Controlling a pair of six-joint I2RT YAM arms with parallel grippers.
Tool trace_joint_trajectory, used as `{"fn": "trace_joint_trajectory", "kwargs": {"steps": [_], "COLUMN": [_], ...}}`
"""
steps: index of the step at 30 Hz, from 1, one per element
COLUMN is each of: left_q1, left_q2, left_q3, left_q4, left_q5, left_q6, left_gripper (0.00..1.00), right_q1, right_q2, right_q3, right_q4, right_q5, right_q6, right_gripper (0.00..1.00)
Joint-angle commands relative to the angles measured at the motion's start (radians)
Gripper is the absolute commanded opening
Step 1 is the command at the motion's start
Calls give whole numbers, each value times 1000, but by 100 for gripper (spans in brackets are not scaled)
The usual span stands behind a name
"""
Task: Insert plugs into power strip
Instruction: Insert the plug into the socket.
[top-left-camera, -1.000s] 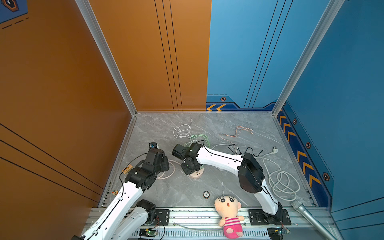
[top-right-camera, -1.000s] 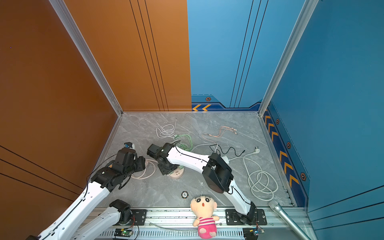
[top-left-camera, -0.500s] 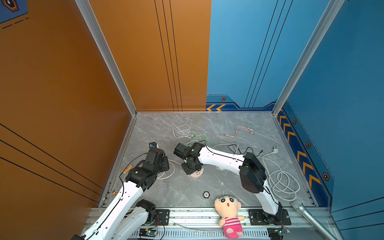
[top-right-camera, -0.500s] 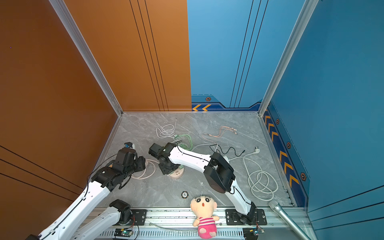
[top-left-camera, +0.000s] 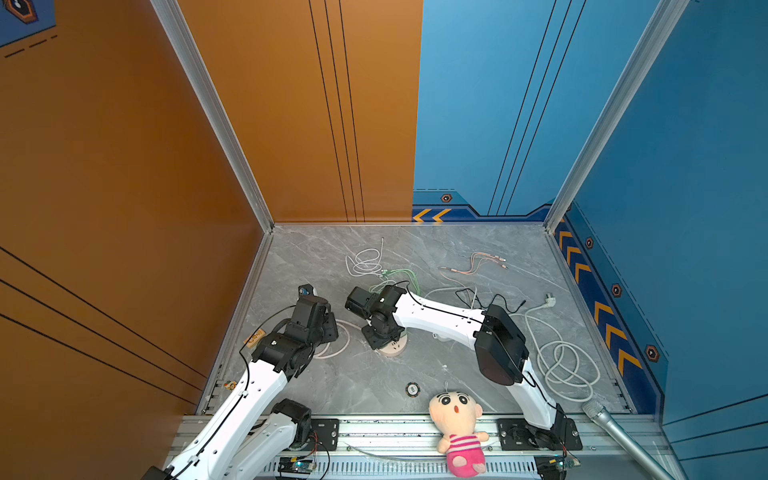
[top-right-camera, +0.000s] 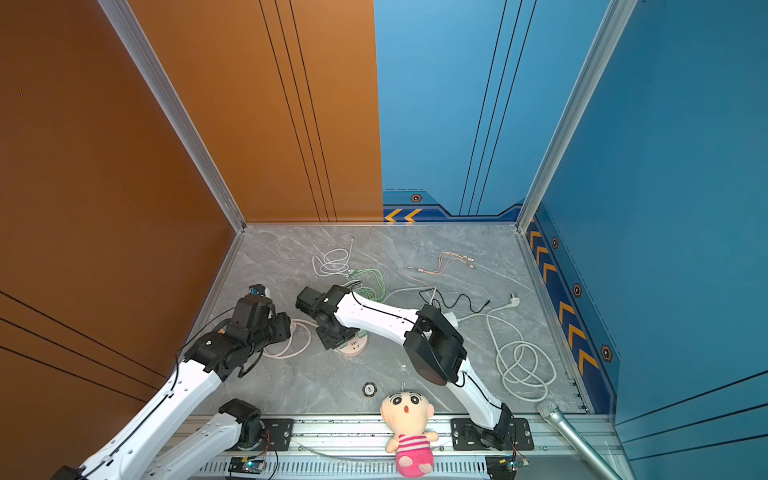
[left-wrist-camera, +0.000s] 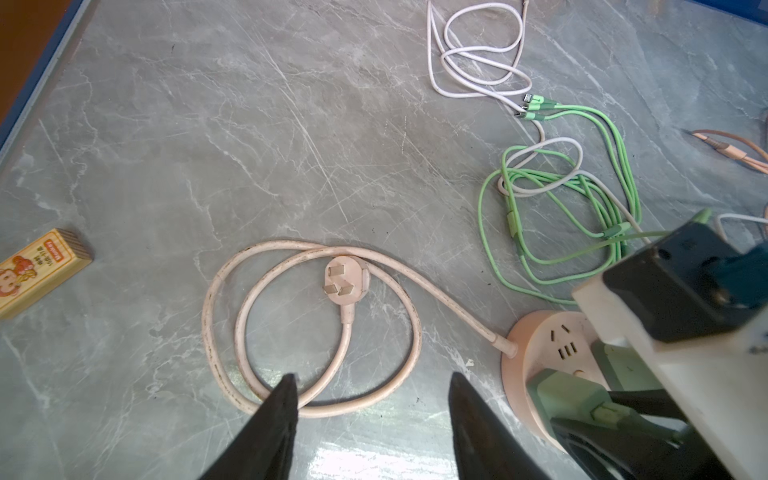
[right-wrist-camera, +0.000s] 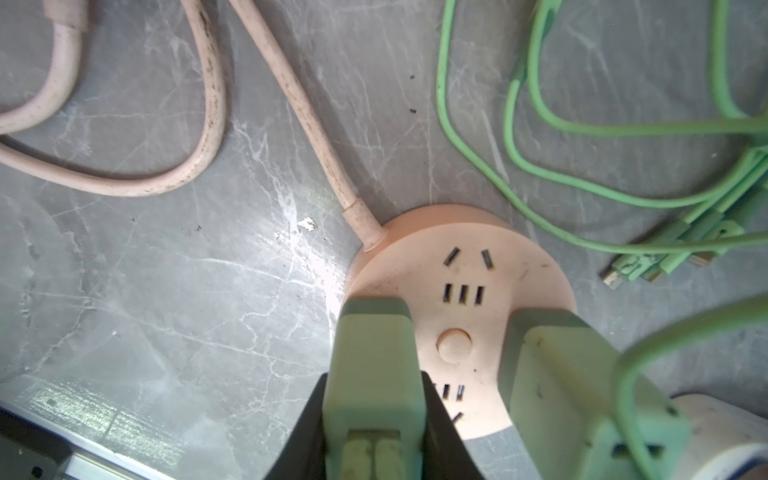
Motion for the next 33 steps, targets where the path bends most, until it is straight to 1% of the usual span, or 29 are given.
{"fn": "trace_joint_trajectory", "kwargs": {"steps": [1, 8, 16, 19, 26, 30, 33], "left_q1": [10, 14, 17, 17, 17, 17, 17], "left_q2": [1, 11, 22, 35, 64, 75, 103], "left_q3": [9, 12, 39, 61, 76, 70, 47], "left_q4": [-16, -16, -16, -16, -16, -16, -8], "left_q5": [19, 20, 13, 27, 38, 44, 7], "left_q6": [-2, 4, 19, 30, 35, 42, 10], "left_gripper": [59, 60, 63, 63, 63, 64, 63], "right_q1": [19, 11, -36, -47, -80, -102, -114], "right_q2": [202, 197, 175, 173, 145, 155, 154], "right_q3": [-71, -64, 20, 26, 20, 38, 39], "right_q4": [-120, -119, -110, -98, -33, -22, -6], "right_q5": [-70, -71, -37, -38, -43, -20, -27], "right_q6": [-53, -63, -75, -73, -33, -16, -4], "right_gripper": [0, 0, 0, 0, 0, 0, 0]}}
